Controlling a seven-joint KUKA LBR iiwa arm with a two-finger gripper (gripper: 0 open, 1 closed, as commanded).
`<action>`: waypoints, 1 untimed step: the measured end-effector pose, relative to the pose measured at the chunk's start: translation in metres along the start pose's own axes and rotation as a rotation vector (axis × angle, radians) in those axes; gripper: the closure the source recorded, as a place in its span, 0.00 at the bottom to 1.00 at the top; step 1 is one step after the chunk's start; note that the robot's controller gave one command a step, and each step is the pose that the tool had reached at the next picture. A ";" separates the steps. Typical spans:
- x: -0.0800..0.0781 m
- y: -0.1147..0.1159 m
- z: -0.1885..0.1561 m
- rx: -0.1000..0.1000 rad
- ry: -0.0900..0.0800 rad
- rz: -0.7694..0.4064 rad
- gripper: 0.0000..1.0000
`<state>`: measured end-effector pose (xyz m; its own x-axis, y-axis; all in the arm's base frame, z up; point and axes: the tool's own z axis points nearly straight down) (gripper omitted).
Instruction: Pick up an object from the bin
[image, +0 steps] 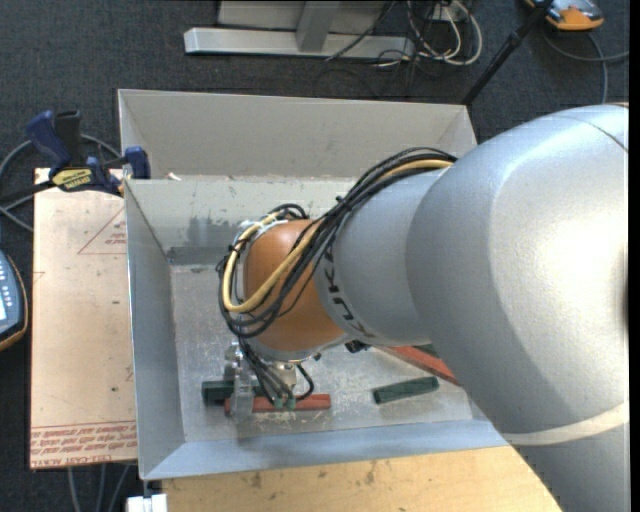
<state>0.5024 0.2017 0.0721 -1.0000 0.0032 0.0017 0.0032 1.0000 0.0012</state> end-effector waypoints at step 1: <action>-0.019 -0.026 -0.136 -0.002 -0.012 -0.003 1.00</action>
Offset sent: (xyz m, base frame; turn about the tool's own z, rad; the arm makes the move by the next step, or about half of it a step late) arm 0.0162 -0.0268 0.1312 -0.0057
